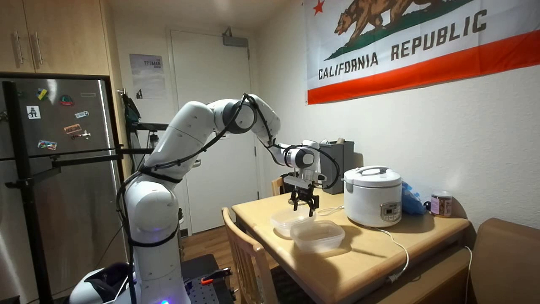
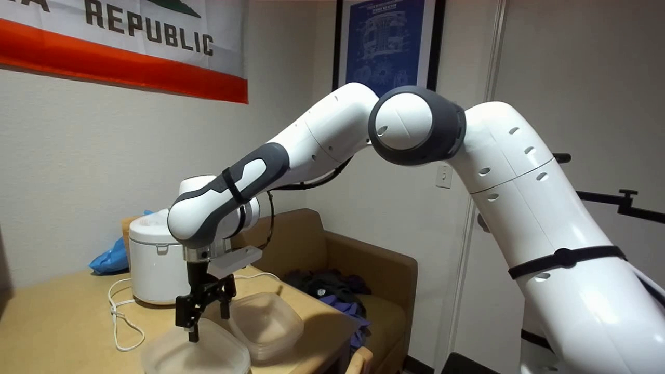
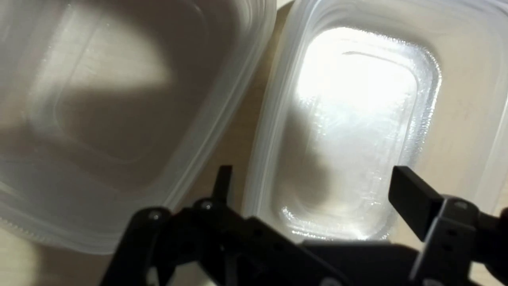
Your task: Put the bowls inside one another
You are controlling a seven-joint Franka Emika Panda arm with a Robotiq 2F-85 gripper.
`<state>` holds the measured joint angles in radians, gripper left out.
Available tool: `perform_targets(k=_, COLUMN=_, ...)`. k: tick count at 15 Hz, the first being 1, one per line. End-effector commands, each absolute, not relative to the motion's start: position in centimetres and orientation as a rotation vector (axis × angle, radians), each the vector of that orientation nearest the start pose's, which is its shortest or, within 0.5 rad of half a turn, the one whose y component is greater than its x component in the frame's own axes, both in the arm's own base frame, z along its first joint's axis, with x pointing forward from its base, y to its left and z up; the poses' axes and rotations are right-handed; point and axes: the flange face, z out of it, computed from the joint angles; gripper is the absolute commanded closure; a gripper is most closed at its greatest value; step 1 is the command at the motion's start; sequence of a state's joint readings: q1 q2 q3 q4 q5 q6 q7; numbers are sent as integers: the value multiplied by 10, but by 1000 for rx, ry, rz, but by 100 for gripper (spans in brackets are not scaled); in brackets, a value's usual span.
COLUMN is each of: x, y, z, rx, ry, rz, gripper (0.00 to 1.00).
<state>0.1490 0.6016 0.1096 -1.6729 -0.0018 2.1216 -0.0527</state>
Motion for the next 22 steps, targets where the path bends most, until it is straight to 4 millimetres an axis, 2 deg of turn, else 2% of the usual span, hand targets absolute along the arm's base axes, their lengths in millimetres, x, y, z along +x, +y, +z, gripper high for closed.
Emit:
perform_targets(k=1, x=648, y=165, z=237, rx=-3056, ry=-406, rz=236, gripper=0)
perform_targets(k=6, x=649, y=170, z=227, rx=-3037, ry=-420, rz=255, gripper=0)
perform_targets(k=9, x=650, y=169, z=228, rx=-3038, ry=-414, rz=252, gripper=30)
perform_targets(k=12, x=652, y=167, z=235, rx=-3040, ry=-406, rz=225, gripper=32)
perform_targets(k=13, x=652, y=167, z=236, rx=-3041, ry=-403, rz=220, gripper=54)
perform_targets(k=15, x=653, y=166, z=237, rx=-3042, ry=-399, rz=215, gripper=63)
perform_targets(k=19, x=654, y=163, z=234, rx=-3042, ry=-391, rz=219, gripper=95)
perform_targets(k=20, x=654, y=162, z=234, rx=-3043, ry=-389, rz=220, gripper=100)
perform_targets(k=22, x=654, y=161, z=234, rx=-3044, ry=-384, rz=222, gripper=100)
